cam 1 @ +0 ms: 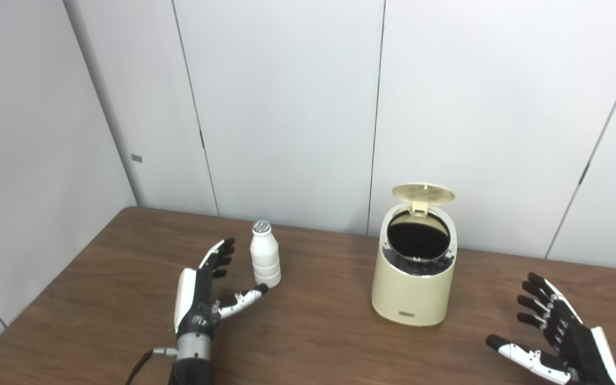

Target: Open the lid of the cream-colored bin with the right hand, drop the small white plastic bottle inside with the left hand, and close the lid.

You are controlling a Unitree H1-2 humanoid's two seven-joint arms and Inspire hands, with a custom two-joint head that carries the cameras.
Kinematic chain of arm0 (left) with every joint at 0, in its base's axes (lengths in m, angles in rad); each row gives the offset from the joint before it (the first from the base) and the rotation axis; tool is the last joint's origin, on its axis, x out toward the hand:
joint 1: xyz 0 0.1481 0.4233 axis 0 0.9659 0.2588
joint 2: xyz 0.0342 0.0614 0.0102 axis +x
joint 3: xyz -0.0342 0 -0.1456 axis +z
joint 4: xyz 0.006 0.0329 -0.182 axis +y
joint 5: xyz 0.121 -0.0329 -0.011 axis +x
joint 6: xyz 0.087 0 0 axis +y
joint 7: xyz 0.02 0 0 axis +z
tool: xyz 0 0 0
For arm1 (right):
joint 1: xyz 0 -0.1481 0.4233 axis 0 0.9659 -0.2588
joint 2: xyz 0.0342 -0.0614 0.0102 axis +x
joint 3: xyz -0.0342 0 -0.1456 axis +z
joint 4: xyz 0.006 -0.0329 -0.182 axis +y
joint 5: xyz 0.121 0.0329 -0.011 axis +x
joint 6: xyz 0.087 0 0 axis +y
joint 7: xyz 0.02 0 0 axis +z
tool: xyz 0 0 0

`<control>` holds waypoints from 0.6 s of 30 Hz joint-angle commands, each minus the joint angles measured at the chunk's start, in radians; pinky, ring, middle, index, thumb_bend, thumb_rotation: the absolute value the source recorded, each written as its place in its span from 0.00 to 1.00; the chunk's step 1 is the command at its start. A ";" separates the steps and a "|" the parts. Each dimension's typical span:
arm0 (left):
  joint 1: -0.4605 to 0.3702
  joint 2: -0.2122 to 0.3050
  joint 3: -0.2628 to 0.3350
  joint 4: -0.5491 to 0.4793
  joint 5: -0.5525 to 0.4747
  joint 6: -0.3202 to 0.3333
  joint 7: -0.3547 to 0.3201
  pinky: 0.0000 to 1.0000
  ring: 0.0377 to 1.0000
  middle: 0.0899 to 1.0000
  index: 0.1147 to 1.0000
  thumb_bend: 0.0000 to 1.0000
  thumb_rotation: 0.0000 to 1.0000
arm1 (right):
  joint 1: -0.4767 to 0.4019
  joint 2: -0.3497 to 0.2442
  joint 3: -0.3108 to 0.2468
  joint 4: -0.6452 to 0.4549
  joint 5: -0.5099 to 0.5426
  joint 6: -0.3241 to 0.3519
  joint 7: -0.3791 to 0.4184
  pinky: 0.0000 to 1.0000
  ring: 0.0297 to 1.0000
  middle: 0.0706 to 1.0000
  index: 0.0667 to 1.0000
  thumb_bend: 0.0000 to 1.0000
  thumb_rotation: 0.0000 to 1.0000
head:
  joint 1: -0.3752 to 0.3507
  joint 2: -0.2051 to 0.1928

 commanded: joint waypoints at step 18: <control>-0.153 0.064 -0.047 0.134 -0.022 -0.025 0.003 0.64 0.69 0.71 0.74 0.83 0.06 | 0.002 0.008 0.008 -0.100 0.016 0.032 0.009 0.71 0.81 0.86 0.85 0.65 0.01 | -0.020 0.013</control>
